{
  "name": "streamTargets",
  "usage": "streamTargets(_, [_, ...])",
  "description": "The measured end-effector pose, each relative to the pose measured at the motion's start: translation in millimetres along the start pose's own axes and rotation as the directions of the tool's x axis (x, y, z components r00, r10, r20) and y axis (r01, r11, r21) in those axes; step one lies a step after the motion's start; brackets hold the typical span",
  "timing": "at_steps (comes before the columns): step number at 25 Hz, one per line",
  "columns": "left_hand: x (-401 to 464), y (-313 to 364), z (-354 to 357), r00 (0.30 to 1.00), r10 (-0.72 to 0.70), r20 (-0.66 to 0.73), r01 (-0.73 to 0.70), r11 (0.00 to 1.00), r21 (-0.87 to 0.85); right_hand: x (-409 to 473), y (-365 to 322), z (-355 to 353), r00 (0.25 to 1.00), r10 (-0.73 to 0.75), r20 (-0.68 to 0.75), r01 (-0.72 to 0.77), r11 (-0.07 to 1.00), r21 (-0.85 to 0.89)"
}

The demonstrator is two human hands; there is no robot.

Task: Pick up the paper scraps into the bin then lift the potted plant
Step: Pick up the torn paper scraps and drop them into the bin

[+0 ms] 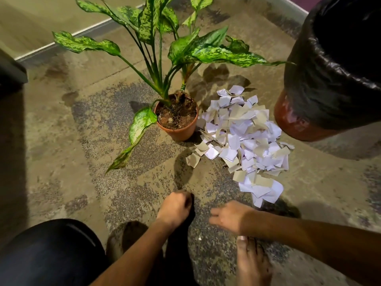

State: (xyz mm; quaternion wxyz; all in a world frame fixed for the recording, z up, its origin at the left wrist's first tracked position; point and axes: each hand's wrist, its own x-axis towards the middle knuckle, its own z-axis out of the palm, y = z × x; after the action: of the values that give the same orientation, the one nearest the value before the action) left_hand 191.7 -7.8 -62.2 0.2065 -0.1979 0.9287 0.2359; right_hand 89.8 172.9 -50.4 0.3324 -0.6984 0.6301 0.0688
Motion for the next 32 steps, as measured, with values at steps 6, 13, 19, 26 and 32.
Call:
streamTargets(6, [-2.5, 4.0, 6.8, 0.999, -0.010, 0.042, 0.010, 1.000, -0.011, 19.5, -8.1, 9.0, 0.997, -0.070, 0.024, 0.069, 0.997, 0.045])
streamTargets(13, [-1.0, 2.9, 2.8, 0.998, 0.009, 0.063, -0.010, 1.000, 0.008, 39.3, -11.9, 6.3, 0.988, -0.153, -0.018, 0.154, 0.986, 0.069])
streamTargets(19, [-0.3, -3.7, 6.3, 0.999, -0.012, 0.033, 0.016, 0.993, -0.115, 47.6, -13.9, 7.7, 0.959, -0.278, 0.051, 0.281, 0.955, -0.090])
streamTargets(26, [12.8, 0.7, -3.5, 0.990, -0.049, -0.133, 0.013, 0.966, -0.256, 51.5, -10.2, -5.6, 0.984, -0.162, 0.068, 0.168, 0.982, -0.087])
streamTargets(32, [54.8, 1.5, -20.9, 0.979, -0.125, -0.160, 0.058, 0.928, -0.367, 27.2, 43.9, -27.5, 0.967, 0.162, -0.196, -0.160, 0.987, 0.023])
